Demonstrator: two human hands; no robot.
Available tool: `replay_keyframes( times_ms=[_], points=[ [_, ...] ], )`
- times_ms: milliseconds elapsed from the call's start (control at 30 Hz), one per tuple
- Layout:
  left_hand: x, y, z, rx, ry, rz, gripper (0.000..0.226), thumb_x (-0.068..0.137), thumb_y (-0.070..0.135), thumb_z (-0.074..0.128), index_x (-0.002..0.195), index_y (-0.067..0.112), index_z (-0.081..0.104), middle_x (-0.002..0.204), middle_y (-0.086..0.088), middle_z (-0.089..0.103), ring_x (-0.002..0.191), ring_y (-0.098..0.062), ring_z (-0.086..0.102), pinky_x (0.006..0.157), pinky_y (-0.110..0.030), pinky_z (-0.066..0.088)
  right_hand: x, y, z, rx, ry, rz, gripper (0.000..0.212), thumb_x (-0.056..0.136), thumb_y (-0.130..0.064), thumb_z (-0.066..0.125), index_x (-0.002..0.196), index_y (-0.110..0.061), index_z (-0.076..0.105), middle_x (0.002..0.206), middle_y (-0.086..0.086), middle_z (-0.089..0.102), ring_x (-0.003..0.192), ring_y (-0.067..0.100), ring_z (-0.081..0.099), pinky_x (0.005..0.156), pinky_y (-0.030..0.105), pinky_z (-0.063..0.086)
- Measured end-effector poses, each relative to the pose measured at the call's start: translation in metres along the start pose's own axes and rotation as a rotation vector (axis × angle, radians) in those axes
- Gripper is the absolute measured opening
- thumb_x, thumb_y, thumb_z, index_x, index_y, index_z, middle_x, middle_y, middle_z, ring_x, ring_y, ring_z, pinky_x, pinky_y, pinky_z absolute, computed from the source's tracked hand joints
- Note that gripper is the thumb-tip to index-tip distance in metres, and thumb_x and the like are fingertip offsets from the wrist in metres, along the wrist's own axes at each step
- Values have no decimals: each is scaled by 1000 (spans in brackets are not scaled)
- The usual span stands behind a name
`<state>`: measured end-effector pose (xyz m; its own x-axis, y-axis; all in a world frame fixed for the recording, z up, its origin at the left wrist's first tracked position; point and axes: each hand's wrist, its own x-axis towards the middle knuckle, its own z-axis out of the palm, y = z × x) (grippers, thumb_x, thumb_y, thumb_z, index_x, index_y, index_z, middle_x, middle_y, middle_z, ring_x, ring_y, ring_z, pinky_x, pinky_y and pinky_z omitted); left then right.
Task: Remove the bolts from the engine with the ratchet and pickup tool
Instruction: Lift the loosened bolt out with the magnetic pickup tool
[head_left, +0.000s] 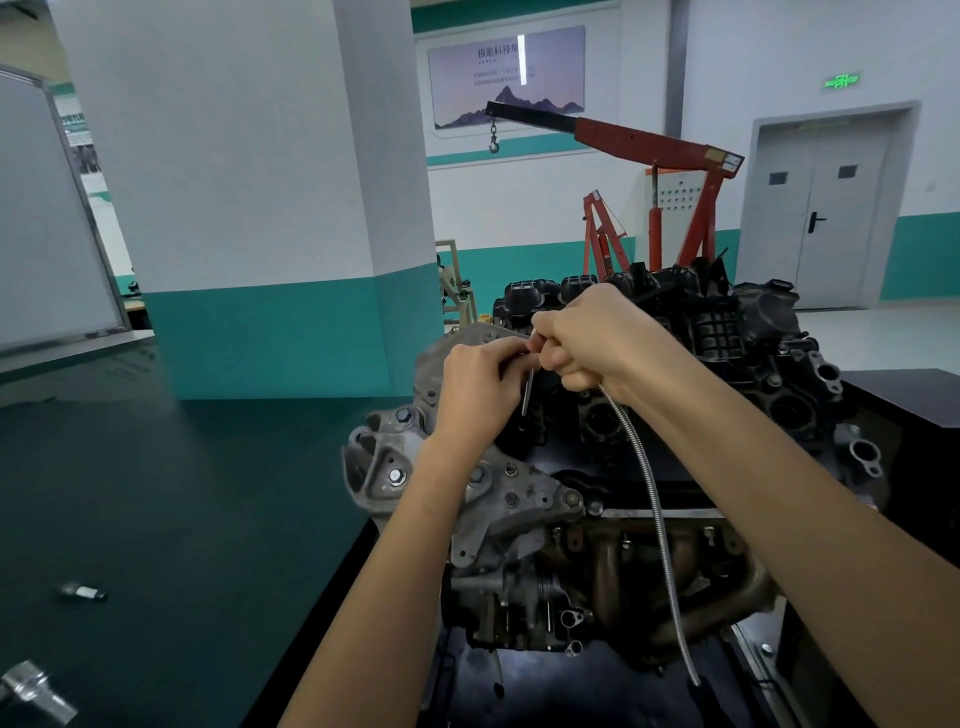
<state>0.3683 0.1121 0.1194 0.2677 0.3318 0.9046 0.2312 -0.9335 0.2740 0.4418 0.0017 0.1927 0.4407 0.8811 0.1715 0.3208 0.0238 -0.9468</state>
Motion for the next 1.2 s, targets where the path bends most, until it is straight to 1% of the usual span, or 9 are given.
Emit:
replay_keyframes(
  times_ms=[100,300,367,500,633,767,933,1067,1200],
  points=[
    [-3,4,-1,-24,-10,3,21,81,13,57,75,3,74,51,10,43,49,8,45,52,-6,31,-8,2,-3,17,9,-15,27,95,-3,43,70,-1,54,34,0,42,29,7,26,32,17,19],
    [-2,5,-3,-1,54,58,18,82,15,62,81,4,76,54,5,55,54,4,47,56,-2,33,-17,-2,-7,39,-2,-44,29,96,-7,44,69,-1,54,33,-2,39,28,7,24,31,16,17],
    [0,3,-2,-79,48,15,19,82,22,66,90,8,77,70,2,71,64,0,59,63,-5,42,-20,-4,-10,58,-6,-60,30,97,-8,43,69,-1,53,33,-3,38,27,5,25,31,16,17],
    [-12,-21,3,-138,-106,-207,22,76,16,81,97,13,73,89,2,73,84,-9,68,83,-26,54,-26,-2,-18,60,35,-82,31,97,-9,45,68,-2,54,38,-1,40,28,5,26,30,16,18],
    [-39,-37,21,270,-256,-192,39,72,23,82,106,16,66,103,3,67,102,-17,60,102,-33,36,-34,1,-28,76,48,-103,30,96,-8,45,69,0,55,36,-2,39,28,6,25,29,16,18],
    [-41,-36,35,339,-206,-223,50,74,29,80,117,19,57,115,5,64,112,-16,56,109,-30,21,-46,-2,-47,121,48,-147,30,98,-12,46,72,-1,56,37,-3,37,30,6,24,29,16,19],
    [-35,-30,42,258,-99,-287,23,90,37,65,99,16,61,86,1,67,90,-19,62,114,-33,22,-60,-11,-67,213,31,-240,32,99,-15,45,71,-3,53,35,-5,33,29,6,21,30,15,18],
    [-34,-25,43,15,5,-387,24,98,32,53,86,11,57,73,-3,63,82,-25,57,103,-45,37,-66,-11,-68,258,35,-296,34,99,-17,45,69,-2,53,35,-5,32,30,6,19,32,14,17],
    [-37,-22,35,-148,116,-509,28,102,34,42,81,16,46,67,-2,51,75,-33,54,67,-44,44,-70,-5,-66,314,40,-317,33,98,-17,46,70,-1,54,36,-4,33,31,7,19,33,16,17]
  ],
)
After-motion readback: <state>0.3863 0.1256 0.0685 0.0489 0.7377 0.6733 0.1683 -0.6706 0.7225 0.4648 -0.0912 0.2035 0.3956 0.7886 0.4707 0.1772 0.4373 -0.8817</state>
